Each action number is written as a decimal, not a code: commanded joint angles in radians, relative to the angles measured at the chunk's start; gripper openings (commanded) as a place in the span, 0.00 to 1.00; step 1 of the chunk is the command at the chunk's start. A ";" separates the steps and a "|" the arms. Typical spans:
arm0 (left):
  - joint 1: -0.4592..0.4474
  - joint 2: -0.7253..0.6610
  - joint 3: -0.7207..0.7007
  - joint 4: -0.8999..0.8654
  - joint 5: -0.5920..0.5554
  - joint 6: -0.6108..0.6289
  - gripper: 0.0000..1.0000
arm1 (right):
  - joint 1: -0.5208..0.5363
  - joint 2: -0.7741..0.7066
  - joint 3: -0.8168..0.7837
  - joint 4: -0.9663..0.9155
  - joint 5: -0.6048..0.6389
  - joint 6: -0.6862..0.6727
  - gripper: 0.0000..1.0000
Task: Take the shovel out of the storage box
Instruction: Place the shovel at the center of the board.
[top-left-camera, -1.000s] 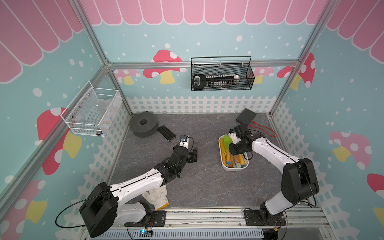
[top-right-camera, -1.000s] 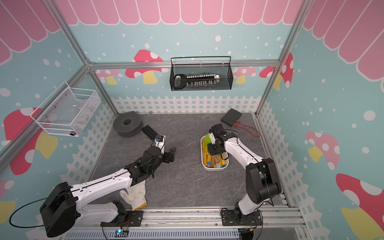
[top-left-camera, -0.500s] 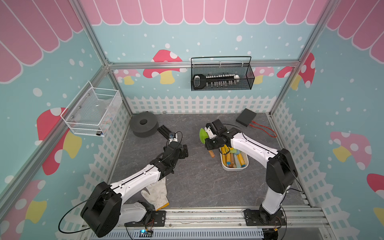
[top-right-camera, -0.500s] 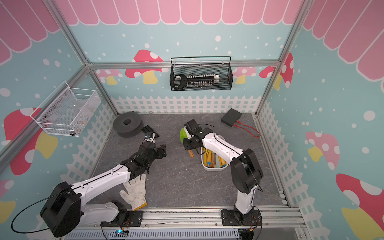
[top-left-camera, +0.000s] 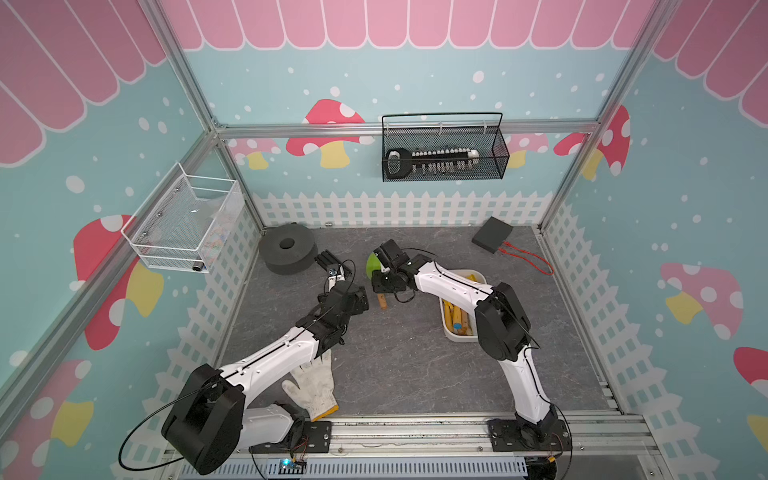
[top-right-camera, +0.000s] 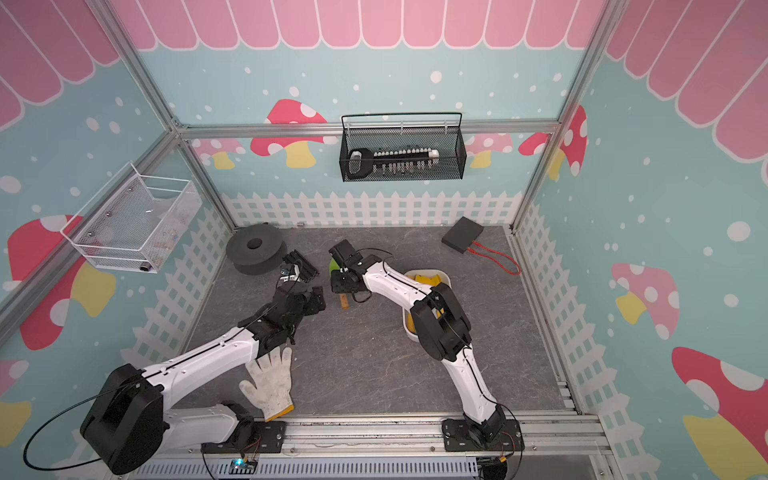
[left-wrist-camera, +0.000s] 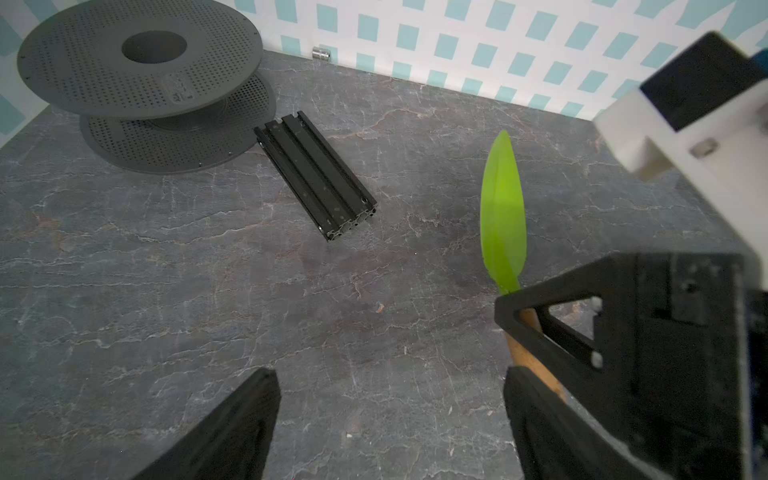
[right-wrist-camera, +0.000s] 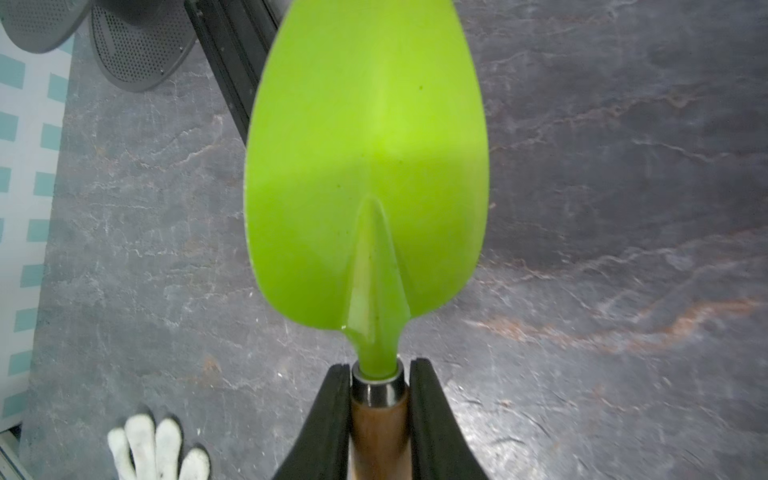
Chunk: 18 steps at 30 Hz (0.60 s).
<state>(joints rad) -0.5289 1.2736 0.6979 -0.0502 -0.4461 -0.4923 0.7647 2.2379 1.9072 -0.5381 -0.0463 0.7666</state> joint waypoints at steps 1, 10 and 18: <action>0.015 -0.008 -0.018 -0.015 -0.020 -0.036 0.89 | 0.015 0.062 0.075 0.013 0.024 0.078 0.11; 0.019 -0.036 -0.040 -0.010 -0.046 -0.051 0.91 | 0.027 0.204 0.224 -0.015 0.051 0.123 0.11; 0.027 -0.011 -0.032 -0.011 -0.031 -0.055 0.91 | 0.027 0.269 0.274 -0.036 0.085 0.139 0.11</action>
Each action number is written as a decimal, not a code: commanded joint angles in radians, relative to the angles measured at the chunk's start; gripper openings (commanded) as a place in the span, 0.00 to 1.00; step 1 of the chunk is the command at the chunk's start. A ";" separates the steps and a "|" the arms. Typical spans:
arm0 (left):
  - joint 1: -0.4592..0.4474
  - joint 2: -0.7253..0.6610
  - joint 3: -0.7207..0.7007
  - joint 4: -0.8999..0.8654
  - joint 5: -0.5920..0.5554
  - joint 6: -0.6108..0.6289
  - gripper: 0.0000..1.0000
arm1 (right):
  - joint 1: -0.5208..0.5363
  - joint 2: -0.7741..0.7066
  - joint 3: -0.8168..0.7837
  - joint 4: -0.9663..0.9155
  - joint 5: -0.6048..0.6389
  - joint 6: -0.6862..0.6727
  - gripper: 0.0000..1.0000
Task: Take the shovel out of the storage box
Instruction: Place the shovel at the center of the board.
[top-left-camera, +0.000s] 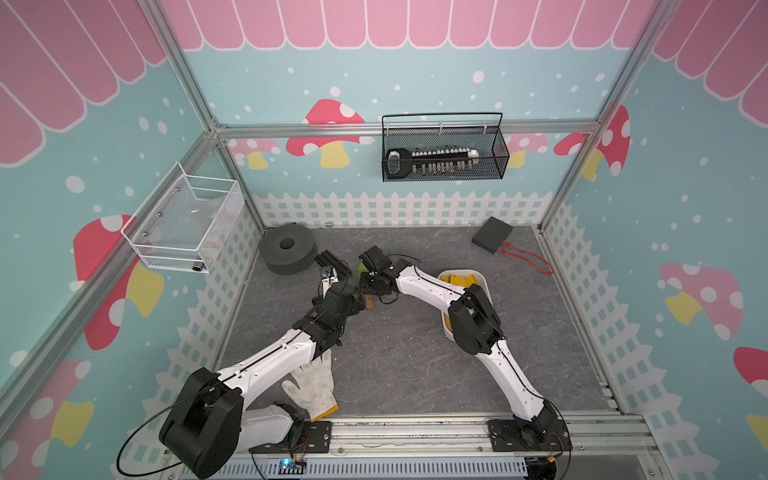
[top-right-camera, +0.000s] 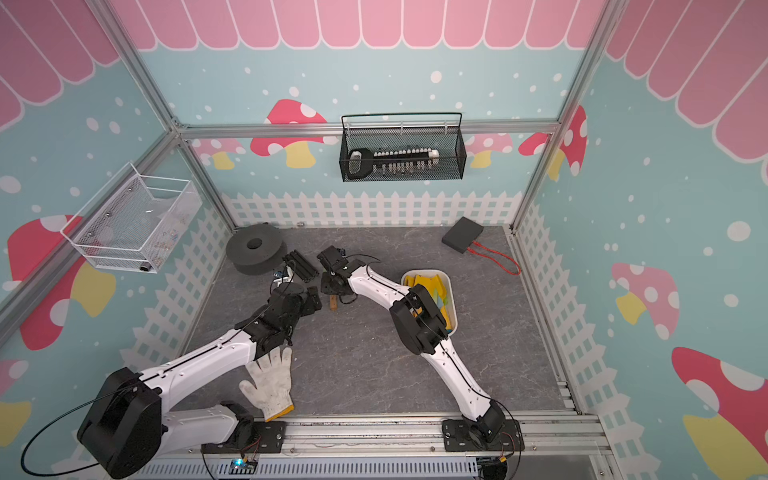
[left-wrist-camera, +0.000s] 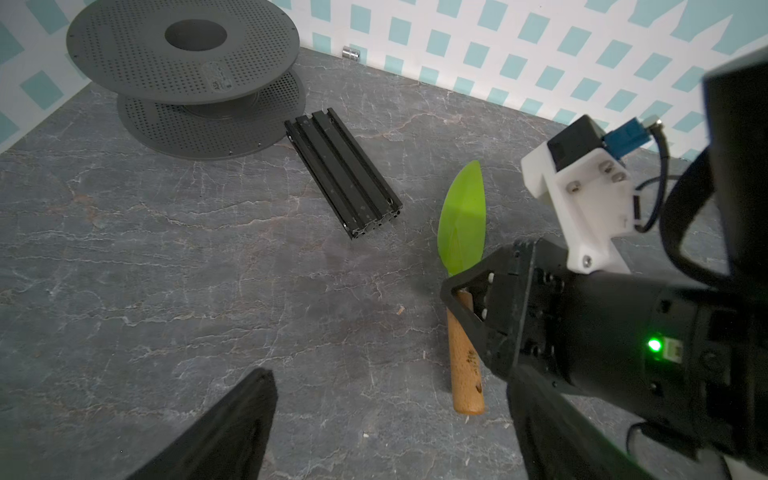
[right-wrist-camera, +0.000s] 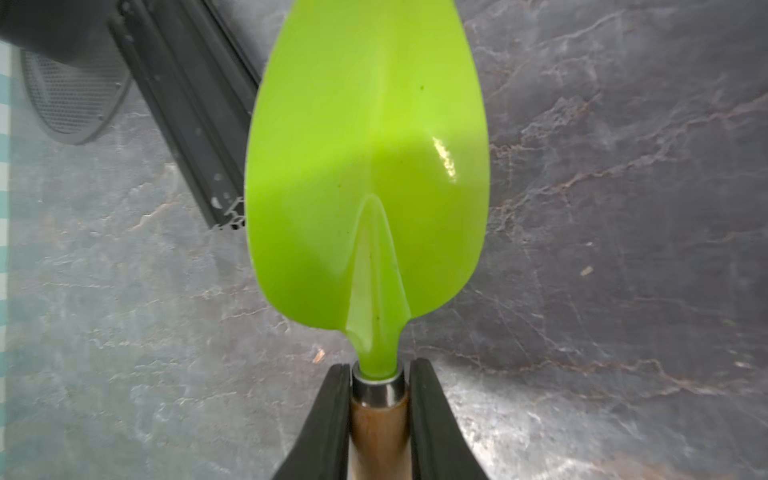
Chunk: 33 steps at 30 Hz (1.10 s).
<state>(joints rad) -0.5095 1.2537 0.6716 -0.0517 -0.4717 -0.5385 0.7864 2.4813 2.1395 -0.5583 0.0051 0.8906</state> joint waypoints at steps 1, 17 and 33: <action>0.008 0.007 -0.006 -0.009 -0.005 -0.009 0.91 | 0.005 0.034 0.053 -0.023 0.038 0.016 0.11; 0.017 0.028 -0.003 -0.005 0.008 -0.008 0.92 | 0.005 0.103 0.122 -0.035 0.042 0.023 0.26; 0.020 0.021 -0.004 -0.002 0.011 -0.004 0.92 | 0.005 -0.042 0.014 0.041 0.023 -0.074 0.45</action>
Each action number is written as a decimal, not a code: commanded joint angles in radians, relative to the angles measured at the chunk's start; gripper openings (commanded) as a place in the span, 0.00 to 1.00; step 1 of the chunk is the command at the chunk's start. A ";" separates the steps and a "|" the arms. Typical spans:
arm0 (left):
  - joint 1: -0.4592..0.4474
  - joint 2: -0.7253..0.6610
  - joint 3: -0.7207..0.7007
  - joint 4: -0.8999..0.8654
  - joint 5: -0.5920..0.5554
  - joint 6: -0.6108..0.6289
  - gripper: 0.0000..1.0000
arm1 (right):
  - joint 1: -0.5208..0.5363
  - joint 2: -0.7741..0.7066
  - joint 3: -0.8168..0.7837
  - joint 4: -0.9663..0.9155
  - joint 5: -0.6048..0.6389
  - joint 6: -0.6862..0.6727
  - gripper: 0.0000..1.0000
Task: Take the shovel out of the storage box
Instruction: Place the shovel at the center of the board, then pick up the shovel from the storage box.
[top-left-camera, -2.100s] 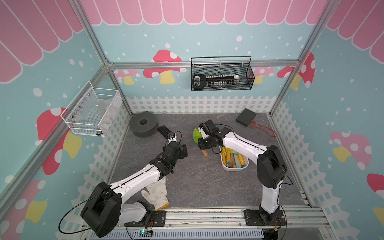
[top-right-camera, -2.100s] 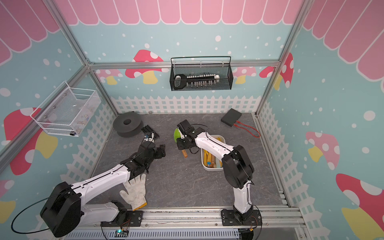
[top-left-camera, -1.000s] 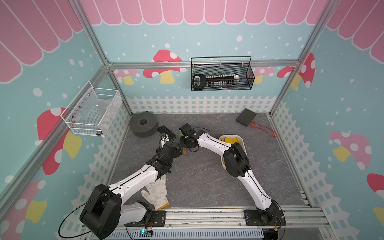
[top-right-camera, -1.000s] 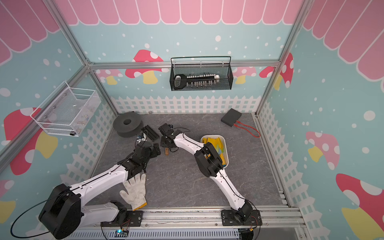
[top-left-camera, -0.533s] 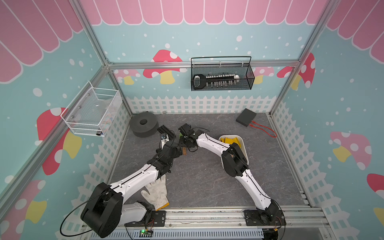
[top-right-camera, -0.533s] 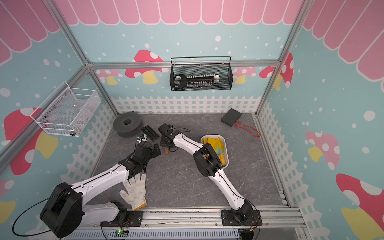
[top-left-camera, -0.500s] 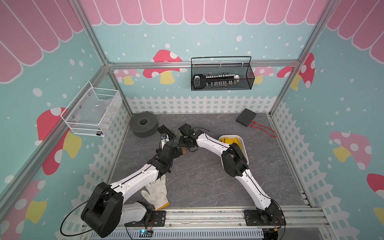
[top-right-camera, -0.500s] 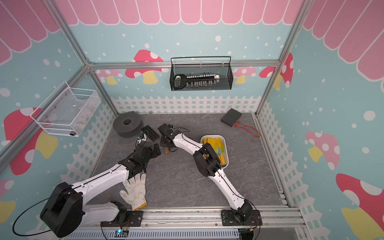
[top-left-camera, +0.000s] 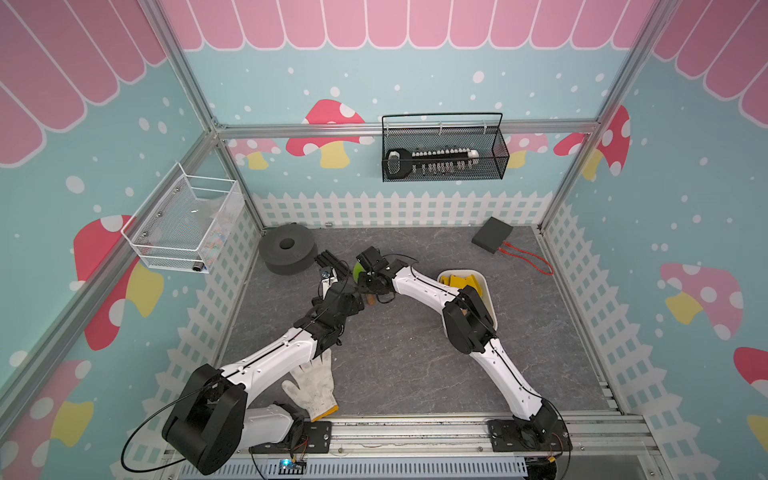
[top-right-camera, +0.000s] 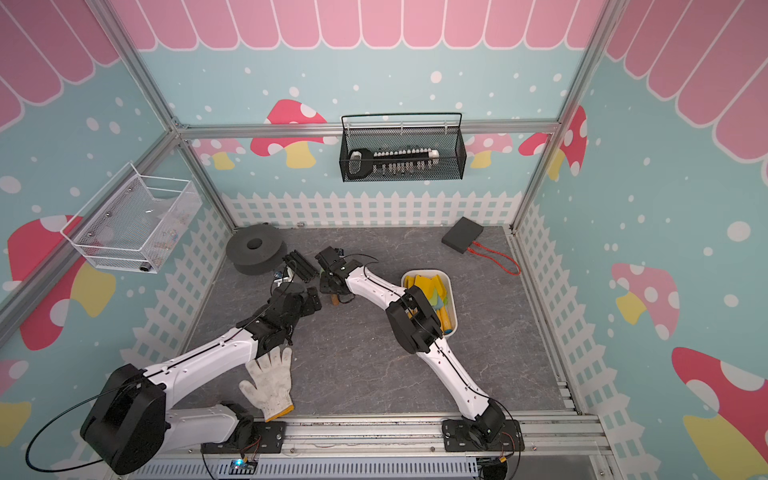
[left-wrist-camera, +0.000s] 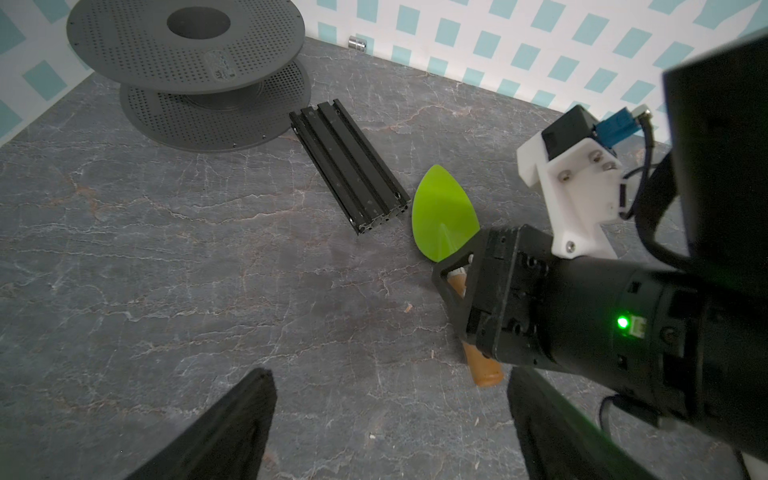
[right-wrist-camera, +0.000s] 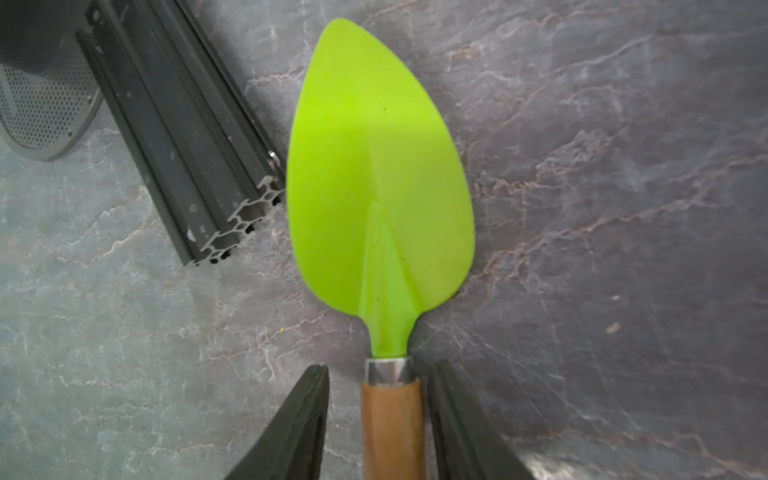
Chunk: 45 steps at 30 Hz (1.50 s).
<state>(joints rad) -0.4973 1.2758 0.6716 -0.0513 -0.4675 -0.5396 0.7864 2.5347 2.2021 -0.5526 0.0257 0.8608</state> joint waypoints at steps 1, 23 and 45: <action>0.008 -0.003 -0.004 -0.002 0.010 -0.001 0.92 | 0.005 -0.116 -0.072 0.042 0.006 -0.057 0.45; -0.011 0.073 -0.003 0.132 0.254 0.065 0.90 | -0.074 -0.590 -0.575 -0.040 -0.050 -0.417 0.45; -0.170 0.092 0.013 0.225 0.303 0.164 0.86 | -0.305 -0.970 -1.034 -0.135 -0.085 -0.522 0.40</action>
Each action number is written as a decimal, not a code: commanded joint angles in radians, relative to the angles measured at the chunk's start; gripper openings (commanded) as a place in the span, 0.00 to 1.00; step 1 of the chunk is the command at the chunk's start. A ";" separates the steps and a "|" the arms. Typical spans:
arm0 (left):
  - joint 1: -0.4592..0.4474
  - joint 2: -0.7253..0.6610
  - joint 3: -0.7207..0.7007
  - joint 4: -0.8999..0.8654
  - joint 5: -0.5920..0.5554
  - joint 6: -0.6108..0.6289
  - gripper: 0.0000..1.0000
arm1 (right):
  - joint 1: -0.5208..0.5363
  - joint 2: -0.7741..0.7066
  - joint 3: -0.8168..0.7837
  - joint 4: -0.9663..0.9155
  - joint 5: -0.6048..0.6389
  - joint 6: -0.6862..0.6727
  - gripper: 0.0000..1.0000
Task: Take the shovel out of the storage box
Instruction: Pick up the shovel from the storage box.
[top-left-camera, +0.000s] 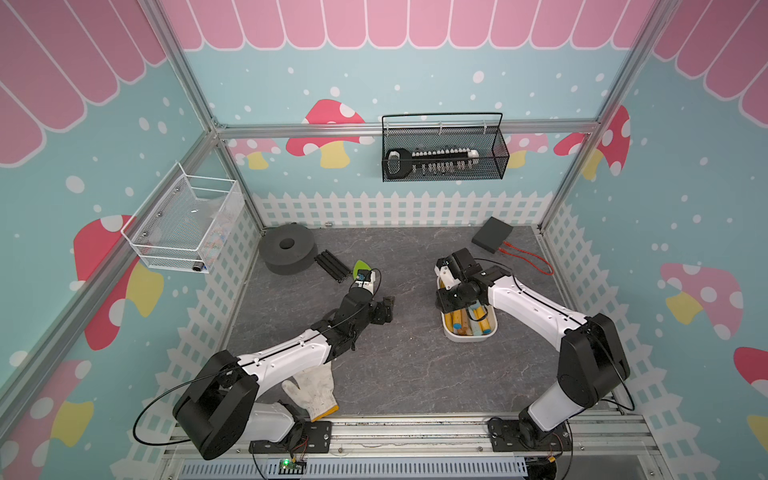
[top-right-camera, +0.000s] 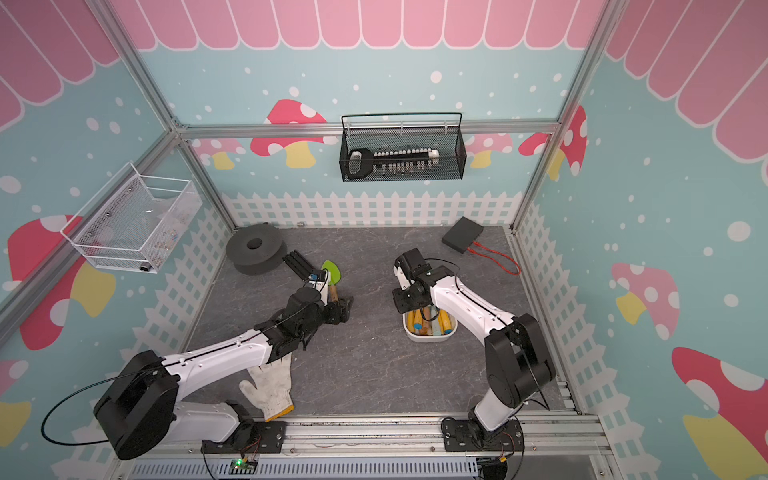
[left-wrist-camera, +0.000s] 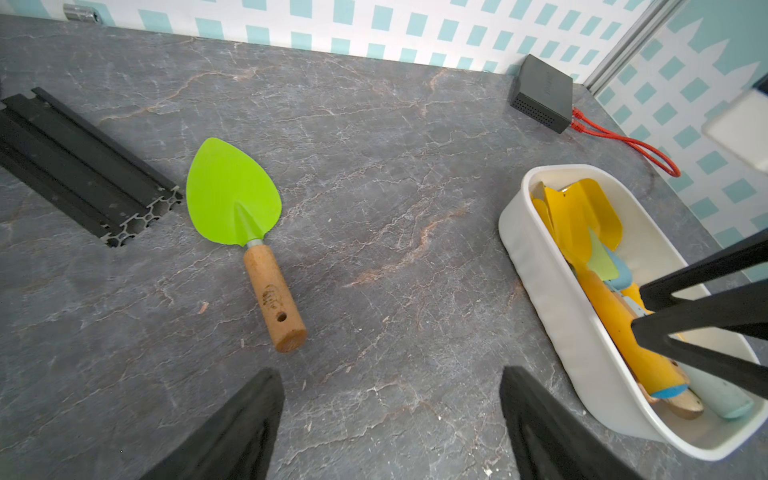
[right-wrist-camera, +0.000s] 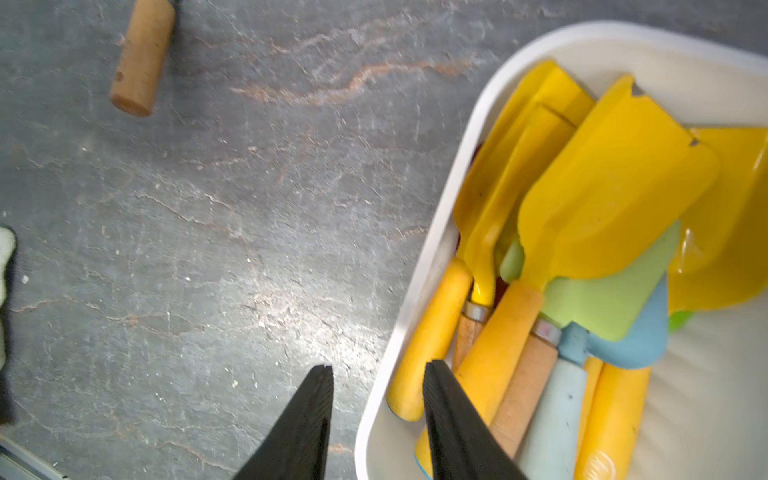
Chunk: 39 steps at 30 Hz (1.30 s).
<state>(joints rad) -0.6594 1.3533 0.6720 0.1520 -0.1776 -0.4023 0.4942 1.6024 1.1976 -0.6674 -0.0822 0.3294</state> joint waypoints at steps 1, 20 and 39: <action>-0.008 0.018 0.012 0.021 0.014 0.026 0.86 | -0.023 -0.045 -0.041 -0.020 0.030 0.016 0.39; -0.011 0.015 0.020 0.003 0.006 0.028 0.86 | -0.072 0.079 -0.031 0.015 0.087 0.087 0.48; -0.011 0.008 0.015 0.001 -0.003 0.030 0.86 | -0.072 0.176 -0.030 -0.006 0.272 0.083 0.35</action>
<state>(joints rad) -0.6643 1.3655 0.6720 0.1547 -0.1753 -0.3882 0.4271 1.7550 1.1767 -0.6056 0.1432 0.4122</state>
